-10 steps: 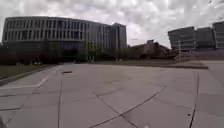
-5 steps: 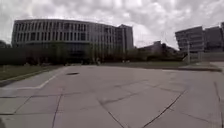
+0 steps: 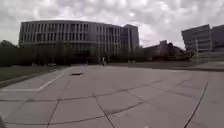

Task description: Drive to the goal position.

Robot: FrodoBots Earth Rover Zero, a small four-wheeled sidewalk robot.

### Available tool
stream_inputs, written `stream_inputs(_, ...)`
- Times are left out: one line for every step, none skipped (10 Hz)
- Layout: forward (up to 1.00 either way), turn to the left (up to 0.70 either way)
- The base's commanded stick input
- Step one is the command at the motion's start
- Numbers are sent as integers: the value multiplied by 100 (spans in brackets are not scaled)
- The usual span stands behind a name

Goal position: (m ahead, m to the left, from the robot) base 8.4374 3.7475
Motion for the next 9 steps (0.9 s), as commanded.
stream_inputs(70, 14)
stream_inputs(70, 3)
stream_inputs(70, 0)
stream_inputs(70, 0)
stream_inputs(70, 0)
stream_inputs(70, 0)
stream_inputs(70, 0)
stream_inputs(70, 0)
stream_inputs(70, 0)
